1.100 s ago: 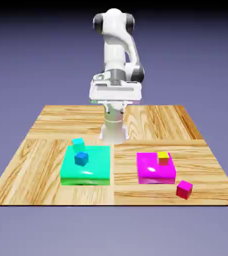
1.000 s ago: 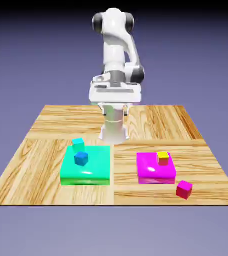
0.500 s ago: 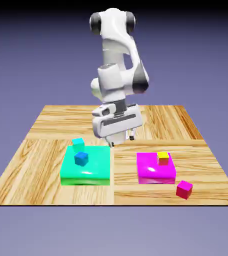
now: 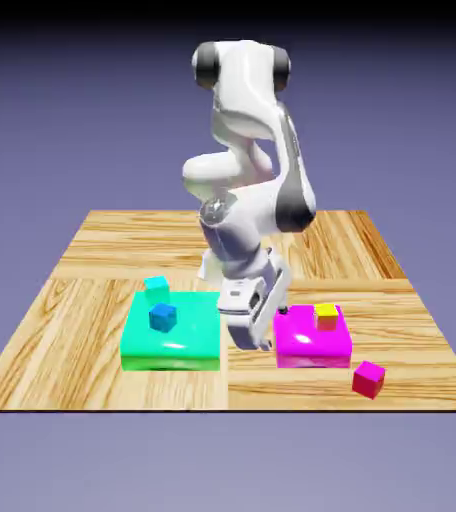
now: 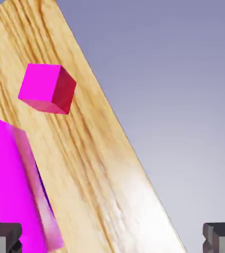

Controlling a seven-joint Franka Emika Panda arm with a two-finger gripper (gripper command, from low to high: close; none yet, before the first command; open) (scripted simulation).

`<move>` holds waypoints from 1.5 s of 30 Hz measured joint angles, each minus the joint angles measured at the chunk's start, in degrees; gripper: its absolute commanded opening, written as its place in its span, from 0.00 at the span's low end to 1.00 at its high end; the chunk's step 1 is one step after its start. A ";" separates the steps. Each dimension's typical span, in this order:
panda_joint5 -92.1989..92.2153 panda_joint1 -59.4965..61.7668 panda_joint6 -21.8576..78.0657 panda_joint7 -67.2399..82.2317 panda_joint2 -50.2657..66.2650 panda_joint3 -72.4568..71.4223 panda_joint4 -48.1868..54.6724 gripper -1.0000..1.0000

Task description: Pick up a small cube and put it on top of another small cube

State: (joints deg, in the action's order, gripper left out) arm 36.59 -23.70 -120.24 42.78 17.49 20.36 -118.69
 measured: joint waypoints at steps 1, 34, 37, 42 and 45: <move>1.07 -0.67 1.57 2.49 1.47 0.60 1.24 0.50; 32.20 -21.92 37.91 70.76 42.10 14.19 29.68 0.00; 27.24 -17.50 43.29 70.13 38.97 17.41 32.38 0.00; 14.78 -11.50 43.29 79.17 30.80 23.50 22.55 0.00; 7.30 -7.89 43.29 84.60 25.91 27.16 16.65 0.00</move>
State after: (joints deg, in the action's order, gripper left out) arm 43.89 -31.59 -76.95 127.37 43.40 47.51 -102.05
